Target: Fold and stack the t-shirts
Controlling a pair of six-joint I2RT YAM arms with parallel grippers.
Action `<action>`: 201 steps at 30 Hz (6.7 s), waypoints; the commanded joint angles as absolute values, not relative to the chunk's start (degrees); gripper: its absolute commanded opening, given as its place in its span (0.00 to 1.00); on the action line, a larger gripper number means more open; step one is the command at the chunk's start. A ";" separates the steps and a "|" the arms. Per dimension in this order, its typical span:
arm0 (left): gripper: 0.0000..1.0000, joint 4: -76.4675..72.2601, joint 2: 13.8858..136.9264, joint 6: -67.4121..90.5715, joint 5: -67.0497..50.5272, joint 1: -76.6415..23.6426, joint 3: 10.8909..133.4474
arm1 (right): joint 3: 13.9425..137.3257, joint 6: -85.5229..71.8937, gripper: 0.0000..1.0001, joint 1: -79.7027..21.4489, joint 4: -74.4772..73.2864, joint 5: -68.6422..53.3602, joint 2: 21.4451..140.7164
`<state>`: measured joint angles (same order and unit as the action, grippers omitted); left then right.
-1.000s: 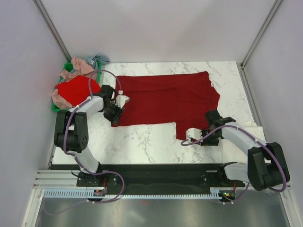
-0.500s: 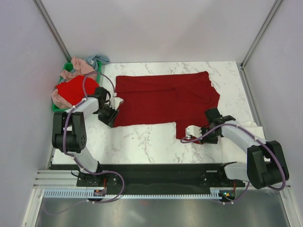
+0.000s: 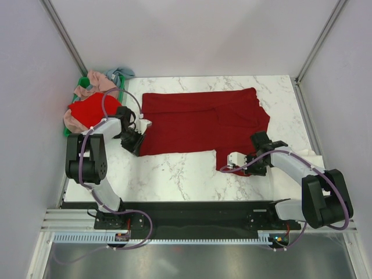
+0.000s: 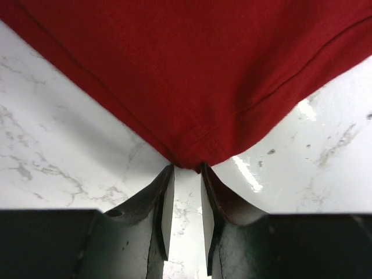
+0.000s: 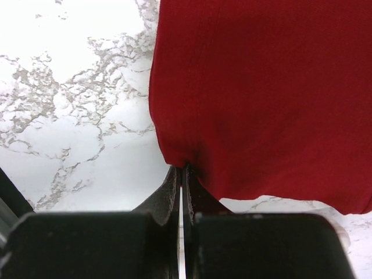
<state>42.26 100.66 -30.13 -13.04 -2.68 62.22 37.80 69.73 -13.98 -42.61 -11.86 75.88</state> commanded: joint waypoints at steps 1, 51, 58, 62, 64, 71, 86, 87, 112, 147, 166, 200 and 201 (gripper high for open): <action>0.31 44.91 101.61 -30.94 -22.21 -2.99 64.24 | 38.85 68.03 0.00 -13.80 -40.61 -12.04 77.25; 0.02 46.94 102.48 -29.98 -18.46 -2.11 84.81 | 73.03 46.14 0.00 -6.15 -25.84 -5.01 82.18; 0.02 47.02 106.34 -28.74 -18.20 -2.02 90.43 | 77.69 46.84 0.00 -6.24 -22.51 -5.01 85.95; 0.02 47.28 110.65 -27.60 -16.53 -2.02 96.05 | 80.59 47.99 0.00 -6.07 -20.05 -4.57 90.69; 0.02 47.55 113.11 -27.07 -15.82 -2.02 99.31 | 81.56 47.99 0.00 -6.15 -18.03 -4.22 92.28; 0.02 48.43 119.18 -25.93 -13.62 -1.93 107.13 | 87.71 47.20 0.00 -5.80 -14.51 -3.26 100.36; 0.02 48.43 123.31 -25.14 -12.66 -1.85 110.38 | 99.66 45.70 0.00 -5.80 -13.27 -1.59 113.37; 0.05 48.34 124.09 -24.53 -12.40 -1.93 110.83 | 100.19 45.53 0.00 -5.89 -13.36 -0.62 114.25; 0.21 47.46 123.31 -20.75 -18.10 -6.68 106.96 | 123.91 29.80 0.38 -11.51 -27.50 0.09 133.84; 0.12 49.04 130.08 -21.36 -17.40 -6.77 107.14 | 135.18 24.87 0.22 -11.78 -30.76 -8.52 148.18; 0.12 48.96 129.11 -21.71 -15.91 -8.00 106.61 | 137.20 23.12 0.00 -10.72 -30.32 -11.60 143.71; 0.37 47.46 116.37 -34.77 -15.56 -7.91 98.09 | 122.64 22.67 0.53 -11.61 -24.09 -5.44 126.58; 0.37 47.46 116.28 -36.11 -13.64 -7.91 97.13 | 117.21 24.33 0.53 -11.17 -23.91 -5.45 124.21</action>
